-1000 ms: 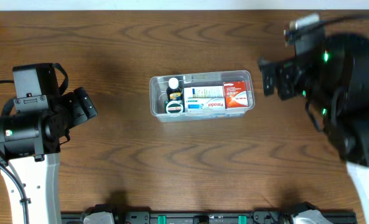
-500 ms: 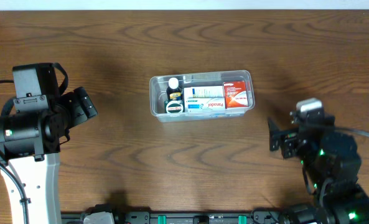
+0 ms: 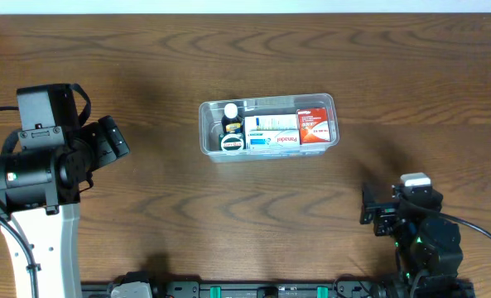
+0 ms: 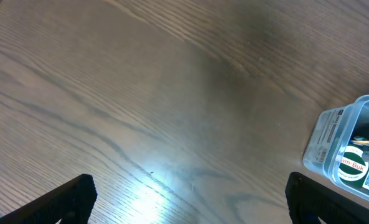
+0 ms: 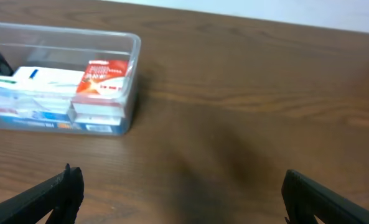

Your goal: Pack container

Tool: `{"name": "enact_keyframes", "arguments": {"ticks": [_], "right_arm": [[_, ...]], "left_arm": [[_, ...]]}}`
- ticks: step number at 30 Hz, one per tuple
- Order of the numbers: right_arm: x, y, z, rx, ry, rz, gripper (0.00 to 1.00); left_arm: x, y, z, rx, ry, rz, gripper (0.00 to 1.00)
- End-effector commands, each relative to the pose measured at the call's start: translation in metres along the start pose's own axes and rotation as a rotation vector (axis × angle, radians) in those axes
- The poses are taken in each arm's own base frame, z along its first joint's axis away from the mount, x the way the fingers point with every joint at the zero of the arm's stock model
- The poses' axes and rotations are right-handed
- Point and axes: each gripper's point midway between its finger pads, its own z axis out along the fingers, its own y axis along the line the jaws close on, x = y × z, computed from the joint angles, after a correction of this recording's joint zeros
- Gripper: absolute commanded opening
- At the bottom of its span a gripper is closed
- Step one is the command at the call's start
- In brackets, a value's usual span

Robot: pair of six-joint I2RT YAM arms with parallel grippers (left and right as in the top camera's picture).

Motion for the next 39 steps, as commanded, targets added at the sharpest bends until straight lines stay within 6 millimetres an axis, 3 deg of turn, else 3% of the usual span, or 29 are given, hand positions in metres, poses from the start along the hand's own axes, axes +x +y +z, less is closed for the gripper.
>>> {"name": "enact_keyframes", "arguments": {"ticks": [1,15,39], "right_arm": [[0.011,-0.001,0.004,0.006,0.005,0.002,0.99],[0.058,0.001,0.022,0.006,0.035,-0.001,0.99],[0.056,0.000,0.022,0.006,0.030,-0.001,0.99]], "left_arm": [[-0.004,0.003,-0.002,-0.012,-0.012,0.006,0.98],[-0.004,0.003,-0.002,-0.012,-0.012,0.006,0.98],[-0.004,0.003,-0.002,-0.012,-0.012,0.006,0.98]]}}
